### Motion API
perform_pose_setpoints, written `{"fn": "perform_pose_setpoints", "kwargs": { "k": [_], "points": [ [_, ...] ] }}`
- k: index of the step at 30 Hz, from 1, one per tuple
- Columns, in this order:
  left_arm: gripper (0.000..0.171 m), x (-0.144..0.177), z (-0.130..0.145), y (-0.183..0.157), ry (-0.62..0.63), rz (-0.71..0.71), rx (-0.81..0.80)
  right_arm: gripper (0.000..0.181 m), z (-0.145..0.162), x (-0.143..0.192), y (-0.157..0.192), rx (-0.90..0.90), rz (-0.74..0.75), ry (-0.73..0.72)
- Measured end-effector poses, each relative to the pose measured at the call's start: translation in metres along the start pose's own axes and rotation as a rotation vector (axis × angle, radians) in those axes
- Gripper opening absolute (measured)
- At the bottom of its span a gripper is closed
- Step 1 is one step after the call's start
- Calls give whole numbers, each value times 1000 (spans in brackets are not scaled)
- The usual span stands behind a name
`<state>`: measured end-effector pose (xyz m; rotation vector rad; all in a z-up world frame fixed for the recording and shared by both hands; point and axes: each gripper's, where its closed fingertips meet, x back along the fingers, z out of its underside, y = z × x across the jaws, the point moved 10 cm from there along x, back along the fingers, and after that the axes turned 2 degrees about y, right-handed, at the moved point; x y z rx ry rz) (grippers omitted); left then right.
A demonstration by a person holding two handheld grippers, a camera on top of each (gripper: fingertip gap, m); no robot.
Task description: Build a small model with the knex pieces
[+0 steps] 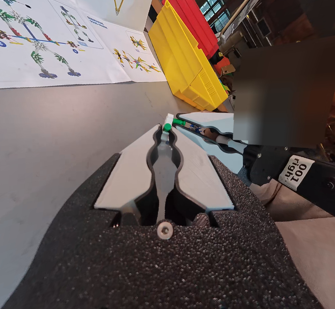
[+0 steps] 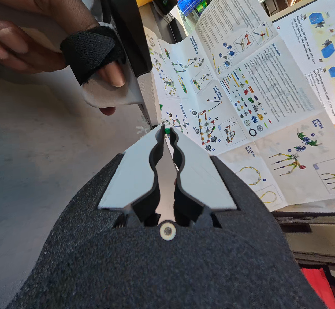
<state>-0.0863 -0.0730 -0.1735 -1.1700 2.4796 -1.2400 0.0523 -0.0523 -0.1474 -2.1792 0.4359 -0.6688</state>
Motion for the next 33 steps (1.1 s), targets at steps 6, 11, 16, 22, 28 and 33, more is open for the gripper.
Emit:
{"fn": "perform_pose_setpoints", "kwargs": {
  "k": [6,11,16,22,28,33],
  "points": [
    [6,-1,-5,2,-10,48,75,2,-2,-1,-3,0,31,-5],
    [7,1,1,9,-41,166,301,2,-5,-1,3,106,80,-42],
    [5,1,3,13,-150,378,539,2,-6,-3,-4,273,168,-173],
    [5,12,-20,15,-91,295,240,4,5,0,-37,-244,-158,-302],
    [6,39,-33,19,-33,78,-100,4,36,-18,-38,-534,-682,-116],
    [6,39,-26,15,15,142,-129,11,36,-25,2,-291,-802,103]
  ]
}}
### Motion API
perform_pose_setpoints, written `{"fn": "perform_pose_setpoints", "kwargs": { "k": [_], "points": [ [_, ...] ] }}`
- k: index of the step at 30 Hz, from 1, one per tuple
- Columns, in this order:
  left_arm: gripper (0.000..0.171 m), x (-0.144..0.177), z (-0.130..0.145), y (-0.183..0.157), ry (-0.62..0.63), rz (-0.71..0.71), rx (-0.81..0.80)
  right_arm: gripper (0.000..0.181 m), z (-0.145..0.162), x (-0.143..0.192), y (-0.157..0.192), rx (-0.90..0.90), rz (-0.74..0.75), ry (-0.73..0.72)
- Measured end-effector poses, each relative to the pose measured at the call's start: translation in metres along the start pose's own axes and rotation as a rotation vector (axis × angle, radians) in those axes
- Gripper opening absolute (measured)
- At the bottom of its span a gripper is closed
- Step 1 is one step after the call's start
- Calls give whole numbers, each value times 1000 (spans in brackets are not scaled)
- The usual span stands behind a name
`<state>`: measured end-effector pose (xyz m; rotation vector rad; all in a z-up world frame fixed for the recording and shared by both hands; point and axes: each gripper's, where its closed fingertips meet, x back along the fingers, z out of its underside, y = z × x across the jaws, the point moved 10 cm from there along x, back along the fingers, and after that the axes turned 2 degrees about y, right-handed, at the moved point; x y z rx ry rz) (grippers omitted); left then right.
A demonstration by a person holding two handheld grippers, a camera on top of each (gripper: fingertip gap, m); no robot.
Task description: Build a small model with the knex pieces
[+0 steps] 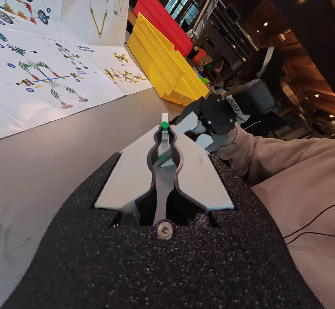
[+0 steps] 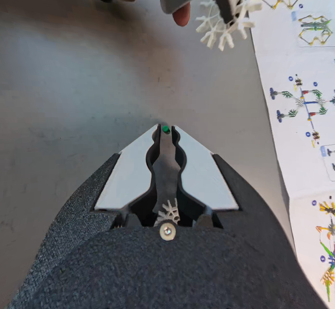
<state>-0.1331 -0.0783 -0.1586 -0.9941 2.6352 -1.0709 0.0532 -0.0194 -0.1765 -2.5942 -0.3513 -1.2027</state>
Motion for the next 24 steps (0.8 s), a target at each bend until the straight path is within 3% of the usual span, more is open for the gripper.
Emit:
{"fn": "perform_pose_setpoints", "kwargs": {
  "k": [3,8,11,16,22,24],
  "points": [
    [5,-4,3,-7,-9,95,37,20,-3,3,0,-4,18,-56],
    [6,-10,6,-19,-28,195,14,30,-24,40,-10,-200,-110,-497],
    [6,-15,9,-28,-29,277,3,13,-25,46,-12,-299,-182,-615],
    [10,-14,7,-32,-47,301,-8,6,-22,48,-12,-290,-167,-662],
    [18,-9,2,-37,-154,328,-40,4,-22,60,-15,-507,-201,-1002],
    [18,-8,1,-42,-197,328,-70,4,-22,54,-12,-576,-265,-1040]
  ]
}}
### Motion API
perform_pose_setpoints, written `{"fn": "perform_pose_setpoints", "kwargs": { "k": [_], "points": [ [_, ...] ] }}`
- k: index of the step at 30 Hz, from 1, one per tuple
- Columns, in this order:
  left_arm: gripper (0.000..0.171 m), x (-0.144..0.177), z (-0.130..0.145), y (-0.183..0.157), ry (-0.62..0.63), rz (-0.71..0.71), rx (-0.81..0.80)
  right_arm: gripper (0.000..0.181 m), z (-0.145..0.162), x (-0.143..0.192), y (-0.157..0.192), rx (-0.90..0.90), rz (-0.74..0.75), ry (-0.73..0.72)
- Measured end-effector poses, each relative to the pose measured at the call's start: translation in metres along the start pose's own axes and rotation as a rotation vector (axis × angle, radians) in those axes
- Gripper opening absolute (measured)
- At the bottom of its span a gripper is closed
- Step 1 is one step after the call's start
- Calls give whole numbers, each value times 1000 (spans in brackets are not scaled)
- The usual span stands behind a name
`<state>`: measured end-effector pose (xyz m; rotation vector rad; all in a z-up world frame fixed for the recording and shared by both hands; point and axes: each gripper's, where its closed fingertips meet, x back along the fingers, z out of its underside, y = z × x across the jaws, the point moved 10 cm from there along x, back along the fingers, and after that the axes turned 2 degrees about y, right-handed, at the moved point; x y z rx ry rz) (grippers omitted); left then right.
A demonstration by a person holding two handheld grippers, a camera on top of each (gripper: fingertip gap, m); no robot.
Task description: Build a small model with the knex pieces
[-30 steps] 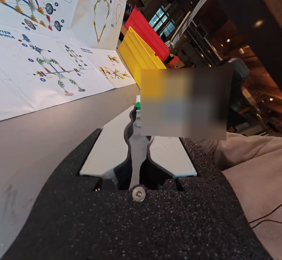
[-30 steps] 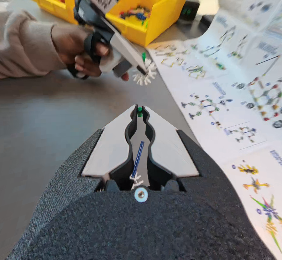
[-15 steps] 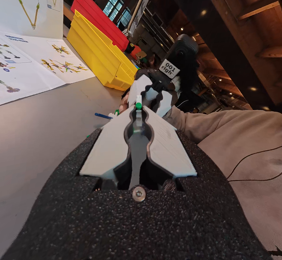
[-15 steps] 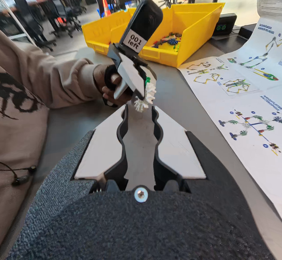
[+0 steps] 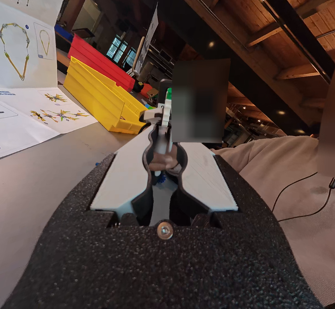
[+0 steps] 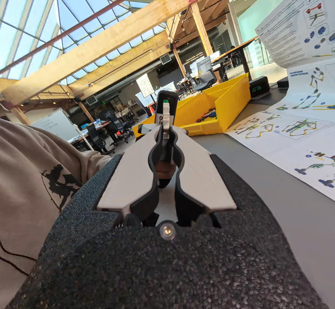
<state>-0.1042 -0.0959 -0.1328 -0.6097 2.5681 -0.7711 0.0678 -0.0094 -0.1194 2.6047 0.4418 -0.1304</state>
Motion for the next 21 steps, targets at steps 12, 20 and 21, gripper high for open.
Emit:
{"fn": "perform_pose_setpoints", "kwargs": {
  "k": [12,20,21],
  "points": [
    [6,18,-7,4,332,-176,-178,36,4,-4,2,201,27,391],
    [6,-5,31,-1,639,-129,-310,16,24,-3,6,366,14,634],
    [6,-6,33,-1,645,-133,-307,8,26,-3,7,368,-2,648]
  ]
}}
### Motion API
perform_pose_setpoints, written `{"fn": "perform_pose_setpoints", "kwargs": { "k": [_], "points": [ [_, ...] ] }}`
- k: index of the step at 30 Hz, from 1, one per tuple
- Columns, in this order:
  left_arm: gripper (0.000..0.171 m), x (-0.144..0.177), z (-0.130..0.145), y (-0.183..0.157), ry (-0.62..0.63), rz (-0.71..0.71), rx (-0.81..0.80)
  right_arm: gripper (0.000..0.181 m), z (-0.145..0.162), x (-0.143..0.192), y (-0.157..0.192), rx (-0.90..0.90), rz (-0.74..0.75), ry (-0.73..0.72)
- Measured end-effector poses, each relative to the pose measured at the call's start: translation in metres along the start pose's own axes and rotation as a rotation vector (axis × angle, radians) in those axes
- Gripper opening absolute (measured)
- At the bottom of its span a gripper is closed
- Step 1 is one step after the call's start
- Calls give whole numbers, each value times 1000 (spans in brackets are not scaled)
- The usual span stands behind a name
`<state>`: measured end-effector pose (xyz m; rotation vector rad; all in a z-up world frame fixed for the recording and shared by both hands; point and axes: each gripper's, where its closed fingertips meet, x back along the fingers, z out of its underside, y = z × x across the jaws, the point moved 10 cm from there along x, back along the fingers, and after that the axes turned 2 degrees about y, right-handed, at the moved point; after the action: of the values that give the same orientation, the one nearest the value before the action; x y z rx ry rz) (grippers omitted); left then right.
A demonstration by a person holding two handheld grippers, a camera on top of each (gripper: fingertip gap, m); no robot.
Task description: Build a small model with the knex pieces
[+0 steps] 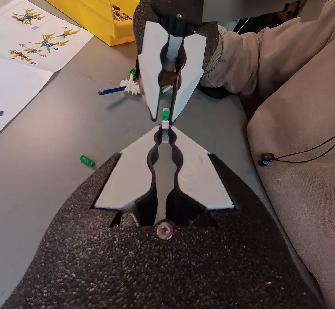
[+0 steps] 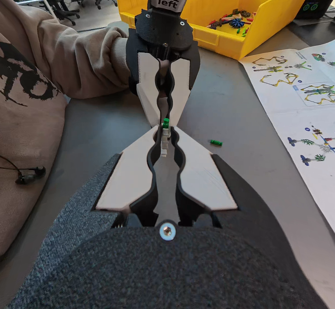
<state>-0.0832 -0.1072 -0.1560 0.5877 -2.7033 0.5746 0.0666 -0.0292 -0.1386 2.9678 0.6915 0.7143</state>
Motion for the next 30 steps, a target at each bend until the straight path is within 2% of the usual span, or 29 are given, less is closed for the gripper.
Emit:
{"fn": "perform_pose_setpoints", "kwargs": {
  "k": [2,7,14,16,20,23,24,27,29,30],
  "points": [
    [6,1,0,1,-8,-13,0,5,0,1,0,6,5,-1],
    [6,15,-9,4,-160,11,35,5,0,11,-6,-92,-44,-66],
    [6,8,-5,2,-96,28,35,10,4,7,0,-18,-45,33],
    [6,8,-4,1,-90,26,30,6,5,6,0,-11,-42,51],
    [7,9,-5,2,-115,22,41,5,3,10,-2,-13,-23,16],
    [29,11,-7,3,-158,37,55,5,-1,16,-6,-57,-37,-85],
    [29,11,-7,2,-163,51,57,5,-2,18,-7,-73,-44,-119],
    [16,10,-10,-2,-205,75,50,5,-3,22,-8,-127,-96,-190],
    [6,11,-12,-1,-235,61,65,5,-3,21,-8,-139,-107,-193],
    [6,11,-11,0,-238,70,84,5,-3,21,-9,-137,-105,-186]
  ]
}}
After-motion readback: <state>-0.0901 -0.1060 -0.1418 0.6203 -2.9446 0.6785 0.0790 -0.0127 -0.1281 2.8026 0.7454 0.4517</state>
